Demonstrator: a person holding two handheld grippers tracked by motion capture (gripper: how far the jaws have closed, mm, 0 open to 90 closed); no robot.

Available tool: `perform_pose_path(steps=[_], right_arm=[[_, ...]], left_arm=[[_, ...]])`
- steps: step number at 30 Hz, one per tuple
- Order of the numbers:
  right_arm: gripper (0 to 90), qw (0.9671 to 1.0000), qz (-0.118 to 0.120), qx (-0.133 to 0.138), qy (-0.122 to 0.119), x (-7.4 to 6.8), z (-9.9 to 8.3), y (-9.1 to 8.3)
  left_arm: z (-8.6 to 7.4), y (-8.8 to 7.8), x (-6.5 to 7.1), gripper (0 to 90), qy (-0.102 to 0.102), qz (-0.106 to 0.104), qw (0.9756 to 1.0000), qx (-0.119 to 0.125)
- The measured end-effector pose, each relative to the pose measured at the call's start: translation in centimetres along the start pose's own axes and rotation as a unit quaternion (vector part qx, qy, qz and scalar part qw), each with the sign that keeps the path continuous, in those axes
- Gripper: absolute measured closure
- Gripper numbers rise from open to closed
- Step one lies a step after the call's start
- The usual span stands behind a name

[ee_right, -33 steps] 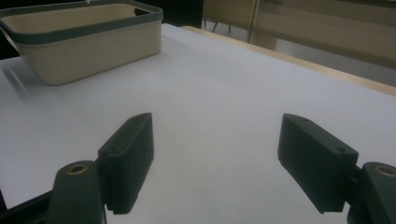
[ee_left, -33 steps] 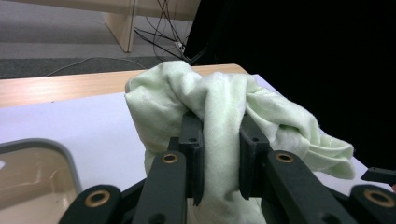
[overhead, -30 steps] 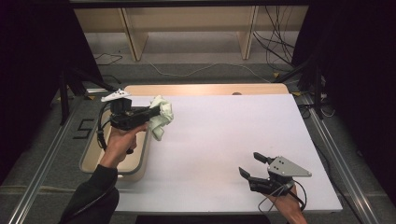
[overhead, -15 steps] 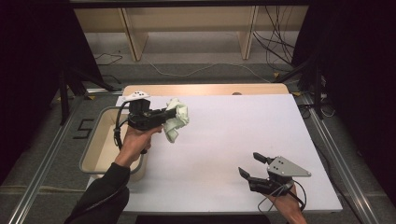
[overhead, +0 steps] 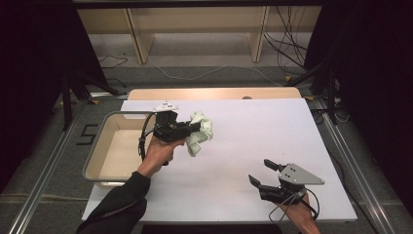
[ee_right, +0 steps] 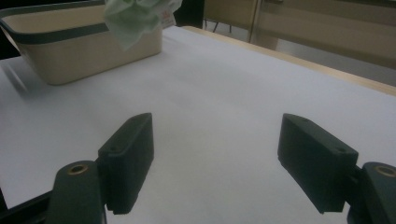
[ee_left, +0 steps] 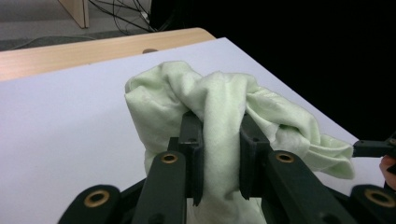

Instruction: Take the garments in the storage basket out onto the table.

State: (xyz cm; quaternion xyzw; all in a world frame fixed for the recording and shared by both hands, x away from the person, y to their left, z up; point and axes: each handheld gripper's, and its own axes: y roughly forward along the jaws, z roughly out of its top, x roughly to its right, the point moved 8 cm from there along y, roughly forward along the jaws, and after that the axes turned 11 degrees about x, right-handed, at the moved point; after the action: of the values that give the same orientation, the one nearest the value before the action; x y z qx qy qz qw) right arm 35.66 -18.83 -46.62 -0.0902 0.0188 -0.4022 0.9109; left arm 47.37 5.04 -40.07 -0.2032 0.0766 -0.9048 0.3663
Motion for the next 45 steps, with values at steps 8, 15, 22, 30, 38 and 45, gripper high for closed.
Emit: perform_pose_path(steps=[8, 15, 22, 30, 38, 45], right_arm=[[27.6, 1.0000, 0.001, -0.001, -0.002, 0.0, 0.0, 0.0], [27.6, 1.0000, 0.001, -0.001, 0.000, 0.0, 0.0, 0.0], [27.6, 1.0000, 0.001, -0.003, -0.001, 0.0, -0.1, 0.0], [27.6, 1.0000, 0.002, -0.003, -0.002, -0.1, -0.1, 0.0], [27.7, 1.0000, 0.004, -0.002, -0.002, -0.1, -0.1, 0.0], [27.8, 1.0000, 0.005, -0.001, -0.001, -0.2, 0.0, 0.0]], left_arm=[[-1.3, 1.5, 0.3, 74.5, -0.004, 0.000, 0.9999, -0.010], [-3.0, 3.1, 0.3, 74.4, -0.010, 0.000, 0.9996, -0.026], [-4.1, 4.1, 0.3, 74.3, -0.011, 0.001, 0.9993, -0.036], [-5.1, 5.2, 0.2, 74.1, -0.013, 0.008, 0.9989, -0.043], [-5.8, 6.0, 0.5, 73.5, -0.011, 0.008, 0.9985, -0.052], [-6.6, 6.7, 0.5, 72.2, -0.012, 0.008, 0.9982, -0.059]])
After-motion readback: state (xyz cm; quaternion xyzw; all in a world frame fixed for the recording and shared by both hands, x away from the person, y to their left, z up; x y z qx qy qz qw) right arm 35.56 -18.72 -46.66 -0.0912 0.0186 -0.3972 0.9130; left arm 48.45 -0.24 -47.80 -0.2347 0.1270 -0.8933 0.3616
